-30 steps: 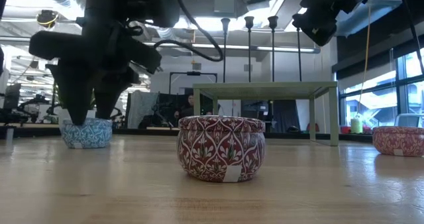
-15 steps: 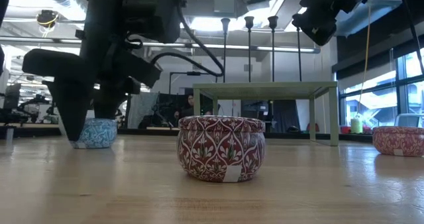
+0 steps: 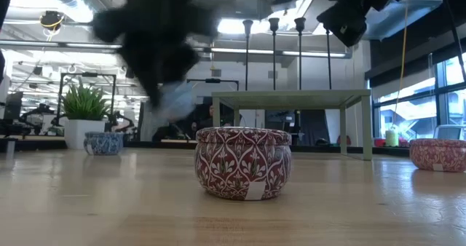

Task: Pick & Place candle stick holders
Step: Put the patterned light blue scented candle on the shelf aligned with the black candle holder

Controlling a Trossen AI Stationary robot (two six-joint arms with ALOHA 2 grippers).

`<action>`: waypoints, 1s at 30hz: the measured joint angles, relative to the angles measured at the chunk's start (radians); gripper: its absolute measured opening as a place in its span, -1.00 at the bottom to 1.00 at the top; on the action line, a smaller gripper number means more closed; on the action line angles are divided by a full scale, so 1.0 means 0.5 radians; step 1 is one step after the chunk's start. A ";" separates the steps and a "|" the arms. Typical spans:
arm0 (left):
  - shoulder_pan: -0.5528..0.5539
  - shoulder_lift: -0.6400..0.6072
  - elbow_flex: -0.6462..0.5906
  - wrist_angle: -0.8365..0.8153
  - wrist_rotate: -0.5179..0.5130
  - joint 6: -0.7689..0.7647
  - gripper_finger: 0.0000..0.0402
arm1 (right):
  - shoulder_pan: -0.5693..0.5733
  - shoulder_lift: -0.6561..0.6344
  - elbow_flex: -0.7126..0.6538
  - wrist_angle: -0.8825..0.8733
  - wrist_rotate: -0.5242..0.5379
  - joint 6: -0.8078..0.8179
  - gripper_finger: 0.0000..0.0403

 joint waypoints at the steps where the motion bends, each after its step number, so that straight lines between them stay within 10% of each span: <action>1: 0.014 0.000 0.078 -0.002 -0.023 0.050 0.47 | 0.000 0.000 0.000 0.004 0.000 0.000 -0.15; 16: 0.637 0.009 0.574 0.052 -0.415 0.242 0.51 | 0.000 0.000 0.000 -0.006 0.001 0.000 -0.15; 30: 1.055 0.154 0.574 0.373 0.041 0.062 0.51 | -0.001 0.000 0.000 -0.023 0.008 -0.059 -0.15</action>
